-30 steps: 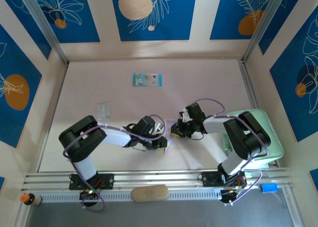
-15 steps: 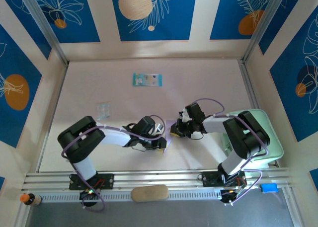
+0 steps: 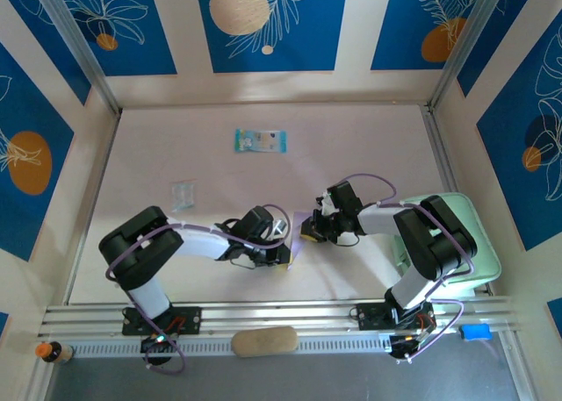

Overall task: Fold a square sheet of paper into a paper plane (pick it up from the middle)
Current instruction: Perform the fifth fold on the wing at the bottom-center of the table.

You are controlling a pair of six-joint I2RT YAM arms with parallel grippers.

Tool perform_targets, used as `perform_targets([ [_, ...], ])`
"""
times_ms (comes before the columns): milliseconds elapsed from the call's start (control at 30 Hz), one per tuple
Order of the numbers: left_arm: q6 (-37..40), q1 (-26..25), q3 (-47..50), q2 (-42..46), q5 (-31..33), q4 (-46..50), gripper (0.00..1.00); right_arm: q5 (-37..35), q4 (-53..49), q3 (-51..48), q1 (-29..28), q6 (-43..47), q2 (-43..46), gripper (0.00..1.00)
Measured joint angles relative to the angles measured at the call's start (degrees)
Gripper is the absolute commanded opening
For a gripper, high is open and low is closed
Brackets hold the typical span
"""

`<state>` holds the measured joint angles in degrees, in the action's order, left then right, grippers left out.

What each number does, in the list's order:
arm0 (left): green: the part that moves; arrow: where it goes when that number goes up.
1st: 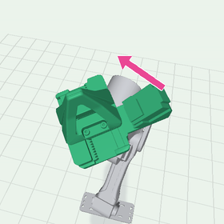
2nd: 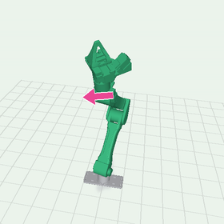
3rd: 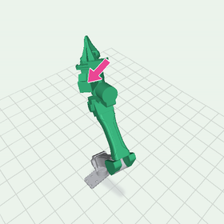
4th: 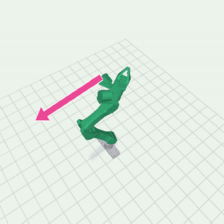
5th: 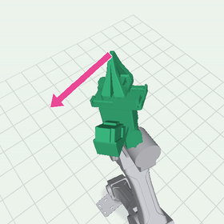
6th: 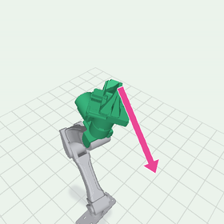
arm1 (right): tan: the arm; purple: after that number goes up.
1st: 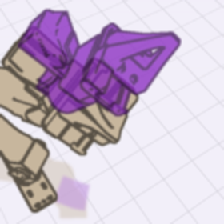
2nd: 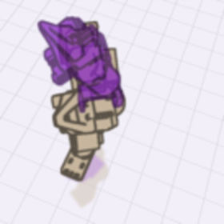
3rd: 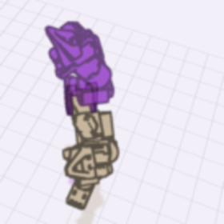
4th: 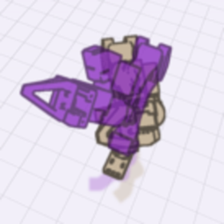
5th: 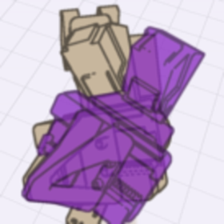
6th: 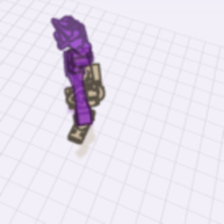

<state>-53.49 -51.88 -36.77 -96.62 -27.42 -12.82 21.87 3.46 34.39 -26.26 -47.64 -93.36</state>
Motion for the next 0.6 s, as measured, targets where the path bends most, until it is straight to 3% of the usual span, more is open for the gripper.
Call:
perform_targets([
  [67,0.02,-0.13,0.44,0.66,0.07,0.35,0.14,0.0,-0.02,0.0,0.0,-0.13,0.0,0.12],
  [333,0.0,-0.15,2.1,2.05,0.07,0.87,0.03,-0.02,-0.15,0.11,-0.02,-0.17,0.0,0.12],
  [600,0.04,-0.15,2.23,2.14,-0.22,0.83,0.1,-0.02,-0.33,0.28,-0.02,-0.2,-0.15,0.12],
])
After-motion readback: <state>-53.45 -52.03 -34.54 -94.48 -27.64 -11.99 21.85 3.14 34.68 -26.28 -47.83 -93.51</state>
